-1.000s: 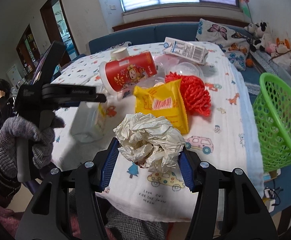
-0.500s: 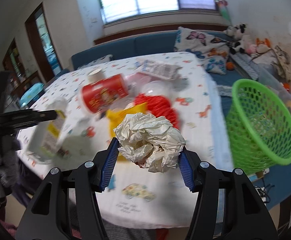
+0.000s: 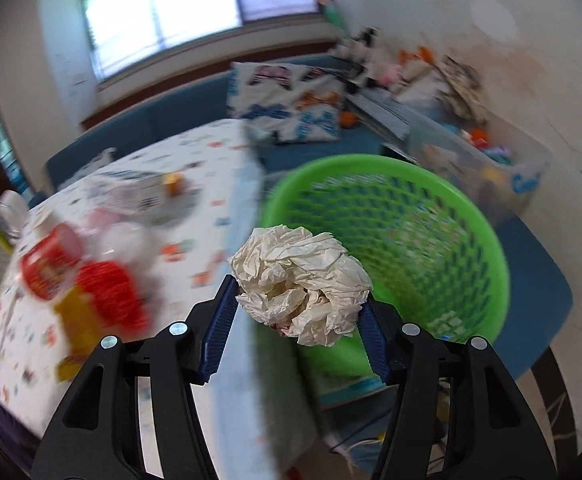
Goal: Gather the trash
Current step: 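Carry the tissue into the green basket and open the right gripper while the left gripper grasps the clear bottle, then lower the clear plastic bottle into the green basket and open the left gripper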
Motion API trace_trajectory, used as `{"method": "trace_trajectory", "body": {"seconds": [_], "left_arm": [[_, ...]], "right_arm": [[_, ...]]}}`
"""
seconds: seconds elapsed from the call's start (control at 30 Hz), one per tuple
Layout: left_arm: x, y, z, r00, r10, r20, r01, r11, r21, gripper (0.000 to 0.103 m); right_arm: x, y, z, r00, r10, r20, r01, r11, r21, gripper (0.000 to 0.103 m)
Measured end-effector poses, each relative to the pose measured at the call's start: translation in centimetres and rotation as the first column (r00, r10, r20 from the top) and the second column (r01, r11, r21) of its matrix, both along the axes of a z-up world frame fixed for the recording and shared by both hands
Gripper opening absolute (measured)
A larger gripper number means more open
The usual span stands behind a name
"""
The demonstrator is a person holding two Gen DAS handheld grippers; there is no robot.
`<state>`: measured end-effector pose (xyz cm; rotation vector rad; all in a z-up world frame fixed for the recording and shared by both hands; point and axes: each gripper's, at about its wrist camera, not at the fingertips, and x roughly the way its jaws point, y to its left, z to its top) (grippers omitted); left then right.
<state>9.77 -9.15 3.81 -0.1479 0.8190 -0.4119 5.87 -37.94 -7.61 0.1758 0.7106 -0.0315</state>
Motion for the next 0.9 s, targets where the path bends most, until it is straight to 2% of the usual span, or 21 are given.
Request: {"method": "trace_trajectory", "body": {"seconds": [0.2, 0.3, 0.4, 0.67, 0.9], "left_arm": [[3.0, -7.1, 1.3, 0.991, -0.135, 0.023, 0.135, 0.991, 0.019, 0.061], [4.7, -10.0, 1.3, 0.983, -0.185, 0.016, 0.185, 0.983, 0.014, 0.061], [6.2, -12.8, 0.9, 0.974, -0.228, 0.010, 0.228, 0.974, 0.018, 0.061], [9.0, -20.2, -0.9, 0.937, -0.350, -0.016, 0.350, 0.936, 0.041, 0.061], [11.4, -25.6, -3.5, 0.917, -0.394, -0.067, 0.399, 0.914, 0.075, 0.061]], "right_arm": [[2.4, -4.6, -1.9, 0.997, -0.053, -0.060, 0.056, 0.997, 0.047, 0.063], [3.6, -6.1, -2.3, 0.996, -0.066, -0.065, 0.069, 0.996, 0.047, 0.075], [4.0, -6.8, -2.4, 0.994, -0.087, -0.068, 0.090, 0.995, 0.039, 0.076], [1.9, -8.5, -1.5, 0.991, -0.126, -0.036, 0.127, 0.992, 0.011, 0.077], [-0.5, -10.9, -1.4, 0.982, -0.188, -0.023, 0.188, 0.982, 0.013, 0.078]]}}
